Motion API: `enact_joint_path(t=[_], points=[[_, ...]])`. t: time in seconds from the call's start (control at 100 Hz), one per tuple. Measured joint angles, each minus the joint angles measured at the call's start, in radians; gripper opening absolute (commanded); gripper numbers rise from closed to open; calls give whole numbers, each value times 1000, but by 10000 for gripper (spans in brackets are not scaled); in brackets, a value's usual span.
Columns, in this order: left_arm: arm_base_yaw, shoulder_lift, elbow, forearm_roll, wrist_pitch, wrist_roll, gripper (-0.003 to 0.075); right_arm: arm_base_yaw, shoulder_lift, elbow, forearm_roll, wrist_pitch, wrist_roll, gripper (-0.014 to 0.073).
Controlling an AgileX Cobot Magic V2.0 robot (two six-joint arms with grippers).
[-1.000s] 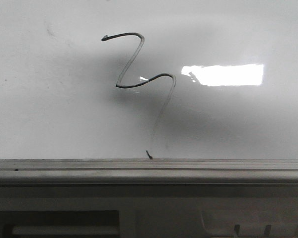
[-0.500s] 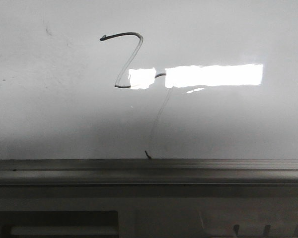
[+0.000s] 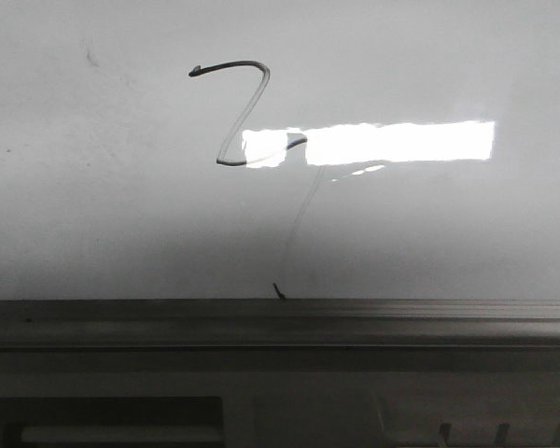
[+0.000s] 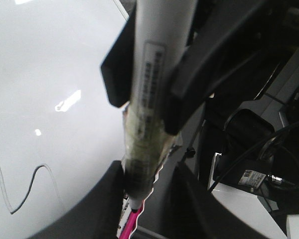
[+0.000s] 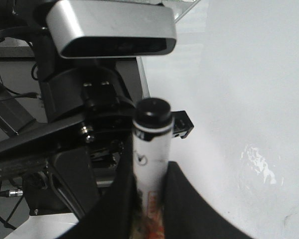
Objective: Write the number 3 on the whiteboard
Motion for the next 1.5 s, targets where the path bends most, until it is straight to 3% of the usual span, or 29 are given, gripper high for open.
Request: enact_joint_path(t=[0.12, 0.27, 0.44, 0.56, 0.86, 0.94, 1.02, 1.09, 1.17, 1.27, 1.5], points=[[0, 0, 0, 0, -4, 0, -16, 0, 0, 0, 4, 0, 0, -61], [0, 0, 0, 0, -15, 11, -20, 0, 0, 0, 9, -10, 0, -44], [0, 0, 0, -4, -35, 11, -20, 0, 0, 0, 31, -28, 0, 177], [0, 0, 0, -10, -37, 11, -20, 0, 0, -2, 58, -57, 0, 270], [0, 0, 0, -6, -95, -26, -21, -22, -6, -2, 57, -182, 0, 369], [0, 0, 1, 44, -160, -119, -21, -79, -27, -2, 47, -201, 0, 367], [0, 7, 2, 188, -205, -306, -21, -160, -60, -2, 43, -210, 0, 335], [0, 17, 2, 363, -213, -509, -21, -243, -96, -2, 41, -201, 0, 193], [11, 50, 2, 545, -201, -702, -21, -332, -140, 3, 38, -176, 2, -73], [24, 106, 2, 691, -197, -830, -21, -408, -190, 42, 38, -152, 24, -55], [31, 286, 2, 737, -261, -881, -21, -451, -254, 195, 41, -132, 38, -55]])
